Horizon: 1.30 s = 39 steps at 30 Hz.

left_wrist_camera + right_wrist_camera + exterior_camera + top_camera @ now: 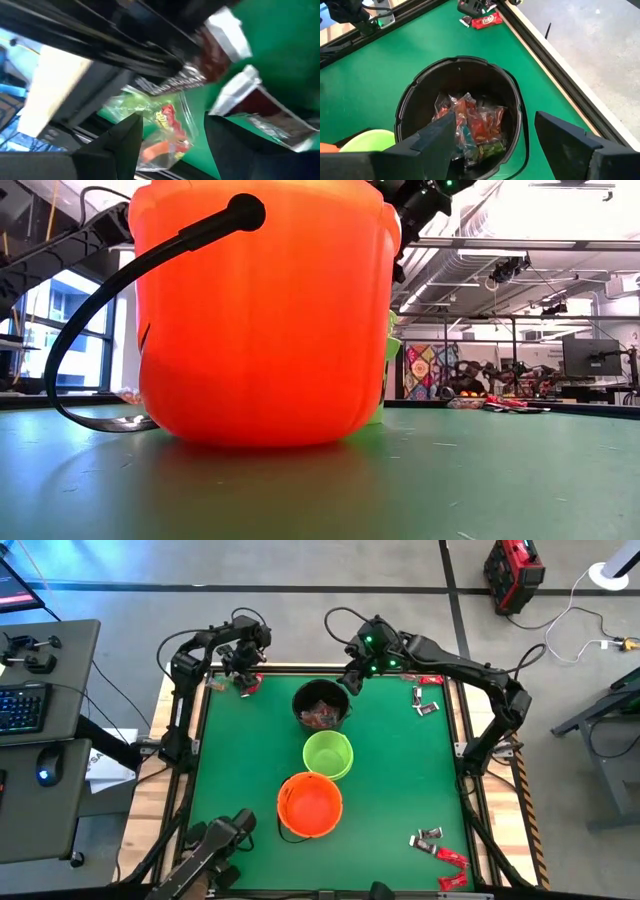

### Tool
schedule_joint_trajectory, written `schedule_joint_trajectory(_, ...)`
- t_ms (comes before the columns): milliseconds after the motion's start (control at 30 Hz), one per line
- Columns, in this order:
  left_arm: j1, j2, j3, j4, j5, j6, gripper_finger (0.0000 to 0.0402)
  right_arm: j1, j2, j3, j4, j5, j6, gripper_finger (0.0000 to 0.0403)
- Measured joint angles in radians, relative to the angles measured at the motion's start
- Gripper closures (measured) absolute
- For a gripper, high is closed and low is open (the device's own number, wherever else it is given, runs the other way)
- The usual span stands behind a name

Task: Sort candy by brand, put in halloween buckets
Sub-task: Put the green gummy into the black bucket

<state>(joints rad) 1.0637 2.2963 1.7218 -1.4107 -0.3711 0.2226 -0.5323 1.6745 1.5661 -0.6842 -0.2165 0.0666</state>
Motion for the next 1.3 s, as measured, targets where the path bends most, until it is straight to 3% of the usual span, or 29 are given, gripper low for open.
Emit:
schedule_joint_trajectory(233, -0.001, 0.000, 0.000, 0.004, -0.019, 0.042, 0.0226, 0.000, 0.000, 0.000, 0.020, 0.000, 0.000, 0.0139)
schedule_joint_trajectory(467, -0.001, -0.006, 0.000, -0.036, -0.012, -0.019, 0.0382, 0.000, 0.000, 0.000, 0.063, 0.000, 0.000, 0.0139)
schedule_joint_trajectory(633, 0.000, -0.087, 0.000, -0.033, 0.020, -0.062, 0.0394, 0.000, 0.000, 0.000, 0.086, 0.001, 0.000, 0.0139)
schedule_joint_trajectory(800, -0.001, -0.244, 0.000, 0.027, 0.101, -0.117, 0.0400, -0.002, 0.000, 0.000, 0.134, 0.002, -0.007, 0.0139)
schedule_joint_trajectory(1067, -0.115, -0.531, -0.002, 0.127, 0.339, -0.180, 0.0401, -0.021, 0.000, 0.000, 0.199, 0.002, 0.037, 0.0139)
schedule_joint_trajectory(1300, -0.321, -0.719, -0.166, 0.473, 0.752, -0.234, 0.0401, -0.047, 0.000, 0.000, 0.198, 0.002, 0.049, 0.0139)
